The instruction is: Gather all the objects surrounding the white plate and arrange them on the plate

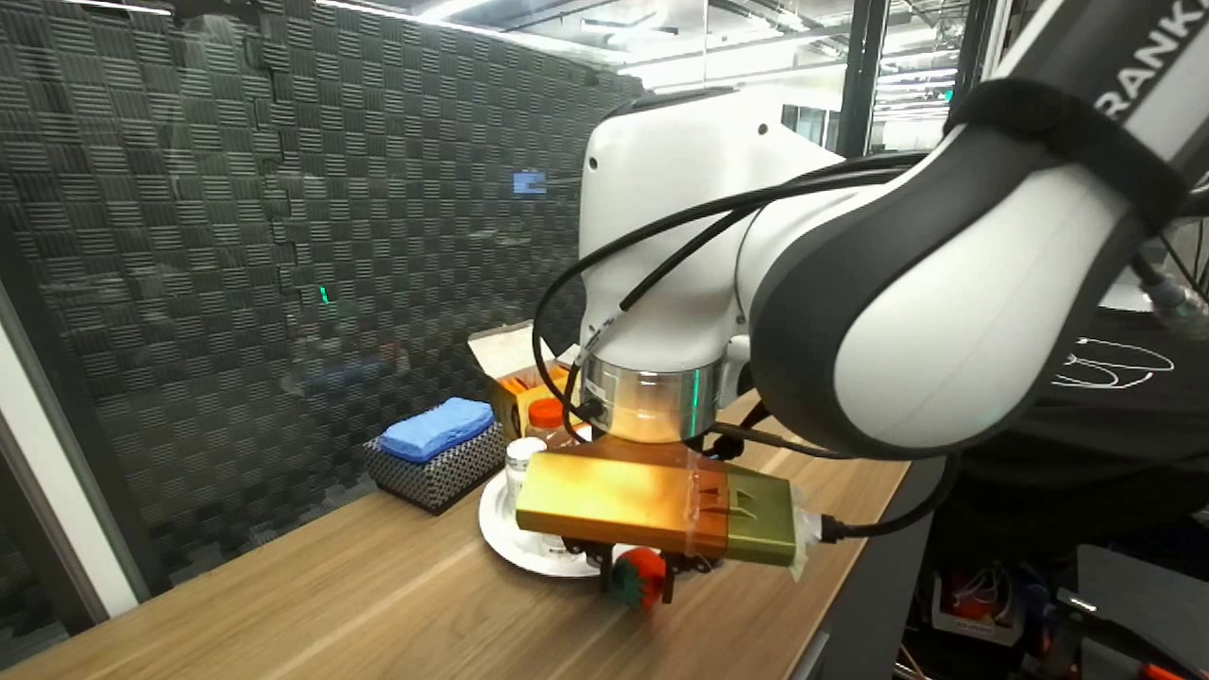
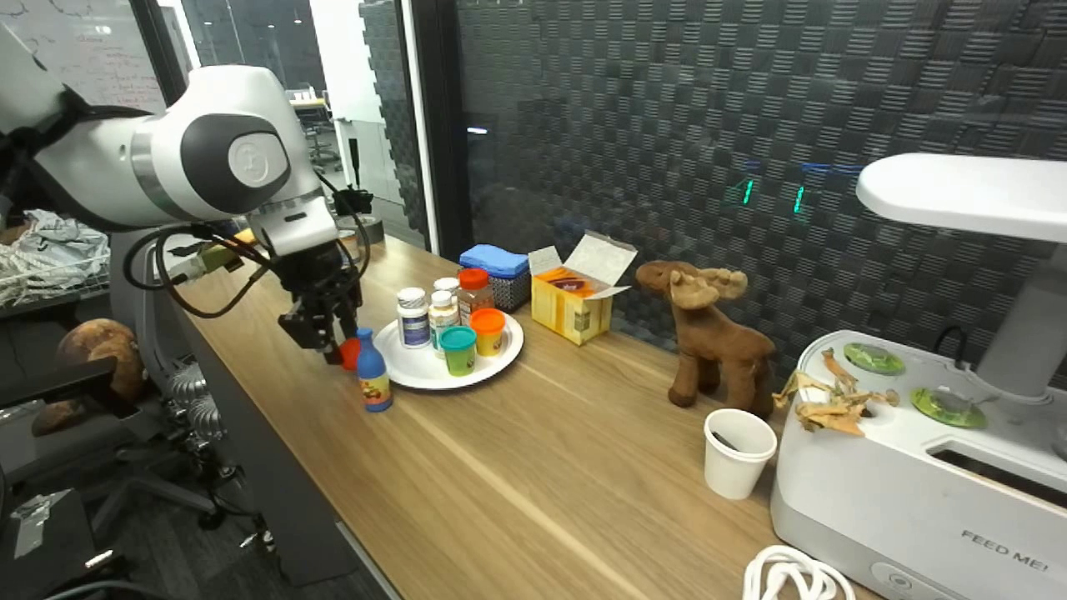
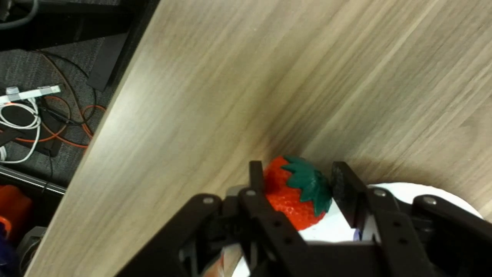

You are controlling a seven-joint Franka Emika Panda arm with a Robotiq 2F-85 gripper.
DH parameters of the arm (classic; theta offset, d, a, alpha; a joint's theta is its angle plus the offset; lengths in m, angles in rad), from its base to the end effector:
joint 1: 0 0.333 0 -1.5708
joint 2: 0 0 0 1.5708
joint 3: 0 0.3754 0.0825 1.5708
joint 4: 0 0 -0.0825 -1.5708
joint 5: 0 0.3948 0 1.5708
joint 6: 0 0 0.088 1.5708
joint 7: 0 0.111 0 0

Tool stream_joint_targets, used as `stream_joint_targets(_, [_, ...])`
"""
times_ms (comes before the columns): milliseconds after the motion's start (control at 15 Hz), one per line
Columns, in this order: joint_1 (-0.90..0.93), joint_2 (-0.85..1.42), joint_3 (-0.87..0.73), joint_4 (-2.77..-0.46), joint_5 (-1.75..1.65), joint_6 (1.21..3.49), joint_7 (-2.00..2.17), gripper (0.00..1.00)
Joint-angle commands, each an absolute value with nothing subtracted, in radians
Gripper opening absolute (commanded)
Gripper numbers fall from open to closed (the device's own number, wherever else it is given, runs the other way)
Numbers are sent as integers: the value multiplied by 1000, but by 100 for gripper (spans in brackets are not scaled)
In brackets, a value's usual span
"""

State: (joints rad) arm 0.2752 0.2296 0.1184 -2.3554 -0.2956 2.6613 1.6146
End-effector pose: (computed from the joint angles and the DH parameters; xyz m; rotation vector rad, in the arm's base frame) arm 0.4956 0.2139 0.2846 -2.7704 1.4566 -0.2260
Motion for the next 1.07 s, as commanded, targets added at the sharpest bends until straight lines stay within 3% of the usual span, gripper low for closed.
stream_joint_targets(0, [297, 183, 112, -2351, -285, 2676, 1599, 23])
stream_joint_targets(1000, [230, 239, 69, -2258, -240, 2662, 1512, 23])
